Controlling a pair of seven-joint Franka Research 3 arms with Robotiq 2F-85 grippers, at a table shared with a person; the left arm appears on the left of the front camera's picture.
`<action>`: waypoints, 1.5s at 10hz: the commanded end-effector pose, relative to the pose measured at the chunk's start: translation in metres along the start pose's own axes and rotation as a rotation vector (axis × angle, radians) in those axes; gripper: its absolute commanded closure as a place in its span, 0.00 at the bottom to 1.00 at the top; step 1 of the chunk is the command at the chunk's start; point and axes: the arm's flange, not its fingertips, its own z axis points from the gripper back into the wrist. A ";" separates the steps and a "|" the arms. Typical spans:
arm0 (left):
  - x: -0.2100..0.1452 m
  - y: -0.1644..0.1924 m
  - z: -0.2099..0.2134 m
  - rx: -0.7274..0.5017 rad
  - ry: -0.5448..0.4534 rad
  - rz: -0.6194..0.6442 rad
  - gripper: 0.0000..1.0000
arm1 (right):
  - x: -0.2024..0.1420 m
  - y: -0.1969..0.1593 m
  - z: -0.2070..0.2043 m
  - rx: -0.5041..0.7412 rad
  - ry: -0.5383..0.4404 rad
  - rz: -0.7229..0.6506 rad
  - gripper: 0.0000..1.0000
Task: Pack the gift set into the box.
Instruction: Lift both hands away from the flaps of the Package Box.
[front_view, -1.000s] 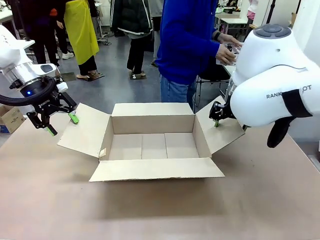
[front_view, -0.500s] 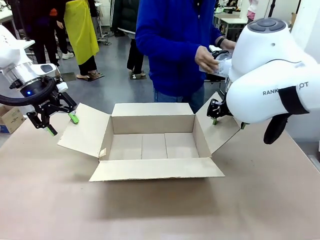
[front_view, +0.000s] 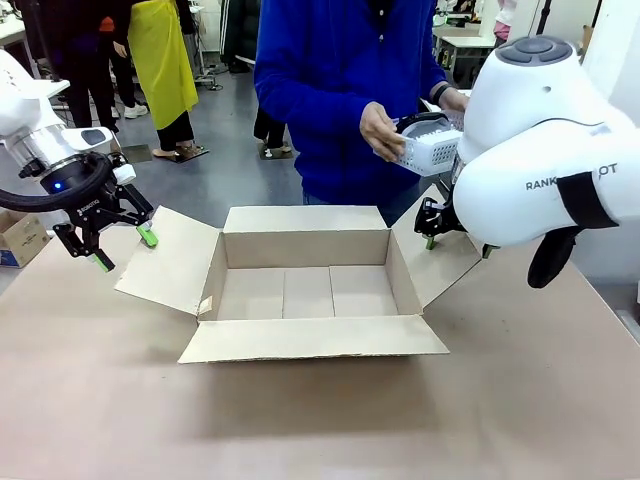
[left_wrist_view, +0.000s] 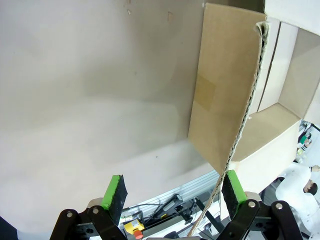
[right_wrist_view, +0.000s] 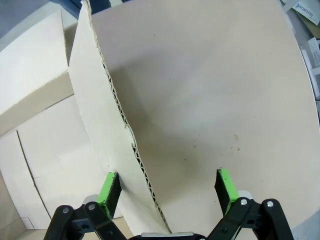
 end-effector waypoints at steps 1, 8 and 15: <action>-0.002 -0.001 0.001 0.014 -0.008 0.009 0.00 | 0.002 0.001 0.003 -0.012 -0.003 -0.014 0.00; -0.002 -0.001 0.001 0.014 -0.008 0.009 0.00 | 0.002 0.001 0.003 -0.012 -0.003 -0.014 0.00; -0.002 -0.001 0.001 0.014 -0.008 0.009 0.00 | 0.002 0.001 0.003 -0.012 -0.003 -0.014 0.00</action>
